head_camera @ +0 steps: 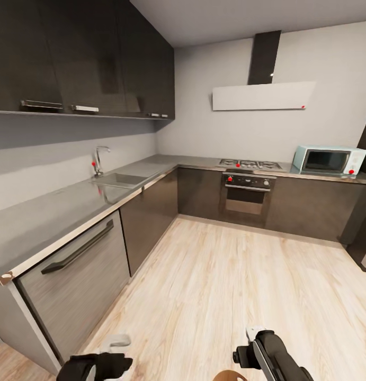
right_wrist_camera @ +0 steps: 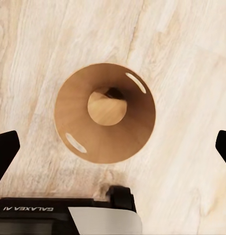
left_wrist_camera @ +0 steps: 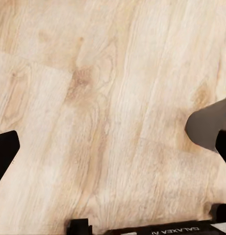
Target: Put the three can of soda from the living room inside the tash can in the kitchen.
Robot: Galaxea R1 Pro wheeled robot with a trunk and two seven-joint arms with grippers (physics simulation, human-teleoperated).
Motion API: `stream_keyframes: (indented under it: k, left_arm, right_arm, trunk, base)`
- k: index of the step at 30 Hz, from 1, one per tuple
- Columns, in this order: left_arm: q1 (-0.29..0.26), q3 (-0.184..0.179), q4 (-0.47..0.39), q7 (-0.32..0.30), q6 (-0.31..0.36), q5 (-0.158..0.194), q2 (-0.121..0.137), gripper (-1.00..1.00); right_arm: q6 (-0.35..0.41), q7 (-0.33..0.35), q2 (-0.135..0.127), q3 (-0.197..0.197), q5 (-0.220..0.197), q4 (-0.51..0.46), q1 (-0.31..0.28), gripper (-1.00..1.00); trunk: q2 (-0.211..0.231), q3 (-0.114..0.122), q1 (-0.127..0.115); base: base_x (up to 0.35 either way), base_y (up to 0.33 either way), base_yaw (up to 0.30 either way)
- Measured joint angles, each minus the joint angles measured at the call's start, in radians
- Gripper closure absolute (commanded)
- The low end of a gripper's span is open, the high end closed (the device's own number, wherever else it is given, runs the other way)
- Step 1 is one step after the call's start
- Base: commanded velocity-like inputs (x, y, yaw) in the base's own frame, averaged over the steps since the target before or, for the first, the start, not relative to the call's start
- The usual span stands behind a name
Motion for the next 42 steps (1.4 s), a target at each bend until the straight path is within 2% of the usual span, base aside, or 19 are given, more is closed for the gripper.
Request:
stream_keyframes:
  k: [3,9,24,29,34,42]
  left_arm:
    - [-0.062,0.002,-0.013,-0.008,0.047,0.017,0.0,-1.0]
    - [-0.104,0.004,0.008,-0.017,0.069,0.032,0.002,-1.0]
    - [-0.126,-0.008,0.011,-0.02,0.069,0.035,-0.003,-1.0]
    - [-0.126,-0.008,0.017,-0.016,0.029,0.032,-0.002,-1.0]
    - [-0.126,-0.008,0.019,-0.014,0.011,0.029,-0.002,-1.0]
    - [-0.126,-0.008,0.021,-0.011,-0.029,0.027,-0.003,-1.0]
  right_arm:
    - [-0.03,0.0,0.0,0.0,0.001,0.028,0.0,-1.0]
    - [-0.053,0.0,-0.012,0.0,0.001,0.069,-0.001,-1.0]
    - [-0.098,0.0,-0.018,0.001,0.001,0.108,-0.001,-1.0]
    - [-0.105,0.0,-0.021,0.0,0.001,0.138,-0.001,-1.0]
    - [-0.142,-0.004,-0.042,-0.002,0.001,0.186,-0.001,-1.0]
    - [-0.153,-0.017,-0.046,-0.005,-0.005,0.204,-0.001,-1.0]
  trunk:
    - [0.0,0.0,0.0]
    - [0.0,0.0,0.0]
    - [0.0,0.0,0.0]
    - [0.0,0.0,0.0]
    - [0.0,0.0,0.0]
    - [0.0,0.0,0.0]
  base:
    - [0.0,0.0,0.0]
    - [0.002,0.0,0.0]
    - [0.063,0.016,0.0]
    - [0.003,0.001,0.0]
    - [0.0,0.0,0.0]
    - [0.0,0.0,0.0]
